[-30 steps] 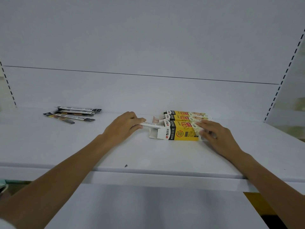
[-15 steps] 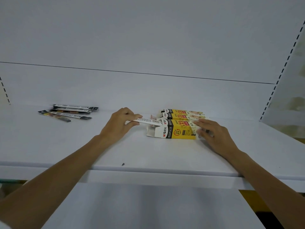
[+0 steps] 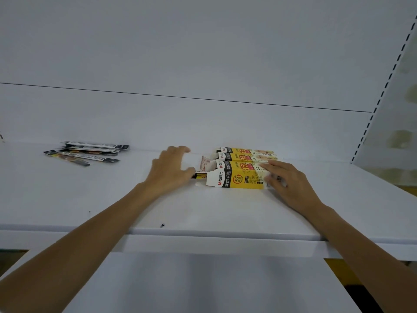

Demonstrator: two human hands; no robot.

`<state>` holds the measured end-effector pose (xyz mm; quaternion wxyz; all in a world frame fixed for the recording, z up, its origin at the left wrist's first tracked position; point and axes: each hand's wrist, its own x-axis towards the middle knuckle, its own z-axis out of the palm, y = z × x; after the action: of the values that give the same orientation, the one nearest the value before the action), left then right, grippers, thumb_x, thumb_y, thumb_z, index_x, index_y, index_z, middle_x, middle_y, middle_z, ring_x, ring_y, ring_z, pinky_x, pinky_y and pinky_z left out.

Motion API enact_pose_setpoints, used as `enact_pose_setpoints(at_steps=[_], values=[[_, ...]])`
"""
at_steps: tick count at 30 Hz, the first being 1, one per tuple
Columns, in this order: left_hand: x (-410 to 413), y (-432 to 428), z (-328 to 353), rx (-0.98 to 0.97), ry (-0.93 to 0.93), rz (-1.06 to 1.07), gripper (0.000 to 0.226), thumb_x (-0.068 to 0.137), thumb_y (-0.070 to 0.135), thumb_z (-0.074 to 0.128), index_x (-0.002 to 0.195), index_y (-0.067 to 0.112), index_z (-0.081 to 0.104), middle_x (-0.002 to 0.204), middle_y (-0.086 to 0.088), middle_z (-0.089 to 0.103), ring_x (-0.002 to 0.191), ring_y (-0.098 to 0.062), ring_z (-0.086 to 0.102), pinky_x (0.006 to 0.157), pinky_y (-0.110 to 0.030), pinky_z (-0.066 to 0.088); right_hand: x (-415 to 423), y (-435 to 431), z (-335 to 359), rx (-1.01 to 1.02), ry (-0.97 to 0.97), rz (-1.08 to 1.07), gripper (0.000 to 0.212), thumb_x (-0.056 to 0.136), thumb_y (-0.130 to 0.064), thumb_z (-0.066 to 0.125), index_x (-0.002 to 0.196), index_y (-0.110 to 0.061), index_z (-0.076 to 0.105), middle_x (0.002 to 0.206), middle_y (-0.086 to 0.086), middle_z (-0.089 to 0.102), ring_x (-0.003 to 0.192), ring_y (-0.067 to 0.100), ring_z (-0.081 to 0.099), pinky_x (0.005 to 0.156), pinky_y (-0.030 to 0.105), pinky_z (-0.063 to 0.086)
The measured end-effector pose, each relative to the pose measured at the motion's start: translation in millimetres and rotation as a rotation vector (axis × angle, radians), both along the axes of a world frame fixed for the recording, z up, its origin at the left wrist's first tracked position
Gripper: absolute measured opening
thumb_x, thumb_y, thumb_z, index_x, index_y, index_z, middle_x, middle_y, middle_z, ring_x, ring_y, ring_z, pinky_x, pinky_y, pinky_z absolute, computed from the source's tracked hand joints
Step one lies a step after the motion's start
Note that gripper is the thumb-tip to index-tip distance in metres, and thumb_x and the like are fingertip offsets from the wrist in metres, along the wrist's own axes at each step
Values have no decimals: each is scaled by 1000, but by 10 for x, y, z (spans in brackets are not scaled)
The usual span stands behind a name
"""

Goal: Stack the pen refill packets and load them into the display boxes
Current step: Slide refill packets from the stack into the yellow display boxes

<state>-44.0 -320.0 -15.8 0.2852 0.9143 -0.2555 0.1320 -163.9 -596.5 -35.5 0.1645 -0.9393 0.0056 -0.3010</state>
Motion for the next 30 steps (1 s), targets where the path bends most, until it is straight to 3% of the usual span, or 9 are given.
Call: enact_pose_setpoints(at_steps=[2,7,10,14,17,19,22,27,30], values=[[50,123,22,-34,33,156,29,89,33,42,110,21,56,112,-1,56,107,-24,52,95,-38,33,8,3,0,-3,-2,-2,34,92,-23,55,126,-25,57,136,-1,50,129,12,41,99,22,31],[36,226,-7,-107,187,102,11,89,26,47,94,26,56,102,0,66,96,-24,58,93,-39,44,6,14,4,-2,0,-6,34,92,-22,55,126,-25,58,136,0,51,128,13,41,97,21,30],[-24,115,1,-127,237,71,14,87,22,50,98,24,58,97,2,62,94,-23,58,92,-38,45,-3,21,12,-10,-4,-5,34,92,-22,55,126,-23,58,135,0,51,128,14,41,96,21,30],[-135,-11,9,-141,224,-94,22,88,13,47,93,27,63,96,4,65,85,-13,57,68,-13,41,-10,22,10,-14,0,-4,34,93,-22,54,127,-23,57,136,-1,51,129,14,41,98,21,30],[-222,-121,11,-89,252,-277,29,89,9,51,109,24,65,101,10,63,95,-7,57,70,0,34,-16,21,8,-11,1,4,34,93,-22,54,127,-23,57,135,0,51,128,14,41,97,19,29],[-229,-148,-1,-177,210,-251,31,87,4,50,113,17,62,110,5,63,97,-9,57,68,1,35,-19,27,15,-8,-1,6,34,93,-21,54,127,-22,57,136,1,51,129,15,41,97,19,29],[-190,-72,-10,-272,133,-132,31,85,-1,44,109,12,60,112,1,63,104,-12,55,75,-9,36,-18,33,14,-11,5,1,34,93,-21,54,127,-23,57,137,1,50,130,15,40,98,20,29],[-202,-15,-20,8,141,-185,39,82,21,36,106,20,66,120,5,61,116,-17,50,94,-28,36,-16,34,15,-18,12,-14,35,93,-22,53,128,-23,56,137,0,50,130,13,39,97,17,26],[-217,-71,-20,198,64,-137,35,90,19,40,115,27,63,135,0,47,129,-23,35,103,-36,28,-16,40,17,-13,17,-17,35,93,-23,53,128,-24,56,137,0,50,130,13,38,97,19,28]])
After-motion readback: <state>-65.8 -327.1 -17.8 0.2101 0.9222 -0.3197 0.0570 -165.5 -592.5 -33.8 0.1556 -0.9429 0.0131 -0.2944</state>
